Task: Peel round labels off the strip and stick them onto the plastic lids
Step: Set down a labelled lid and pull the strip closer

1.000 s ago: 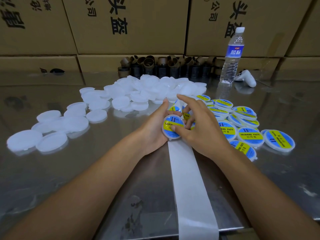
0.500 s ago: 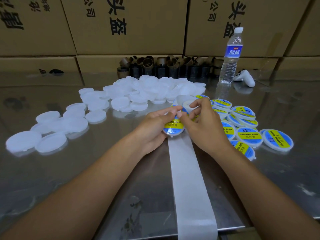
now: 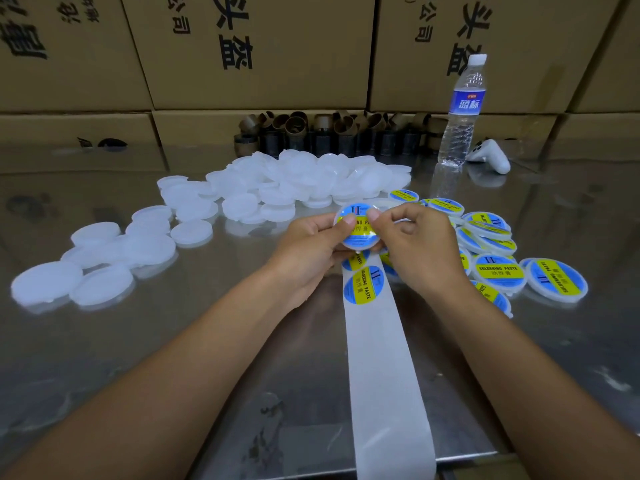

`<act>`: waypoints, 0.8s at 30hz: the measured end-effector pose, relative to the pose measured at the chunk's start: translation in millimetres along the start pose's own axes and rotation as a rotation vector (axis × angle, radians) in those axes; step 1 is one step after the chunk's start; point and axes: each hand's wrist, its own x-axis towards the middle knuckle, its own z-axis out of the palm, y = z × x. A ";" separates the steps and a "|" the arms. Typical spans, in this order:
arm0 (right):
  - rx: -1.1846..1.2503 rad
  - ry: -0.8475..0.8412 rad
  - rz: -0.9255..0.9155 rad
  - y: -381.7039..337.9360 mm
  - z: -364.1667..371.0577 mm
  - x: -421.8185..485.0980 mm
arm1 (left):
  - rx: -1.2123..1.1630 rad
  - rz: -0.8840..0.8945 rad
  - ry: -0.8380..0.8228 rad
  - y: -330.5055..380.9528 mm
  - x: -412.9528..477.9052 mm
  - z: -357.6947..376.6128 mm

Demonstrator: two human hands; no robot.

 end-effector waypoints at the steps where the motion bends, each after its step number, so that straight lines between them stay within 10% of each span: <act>1: 0.010 -0.008 -0.003 -0.3 0.0 -0.3 | 0.012 0.006 0.008 -0.1 0.2 -0.7; 24: 0.051 0.022 -0.065 -2.3 -0.3 -1.2 | 0.068 0.070 0.019 0.4 -0.9 2.4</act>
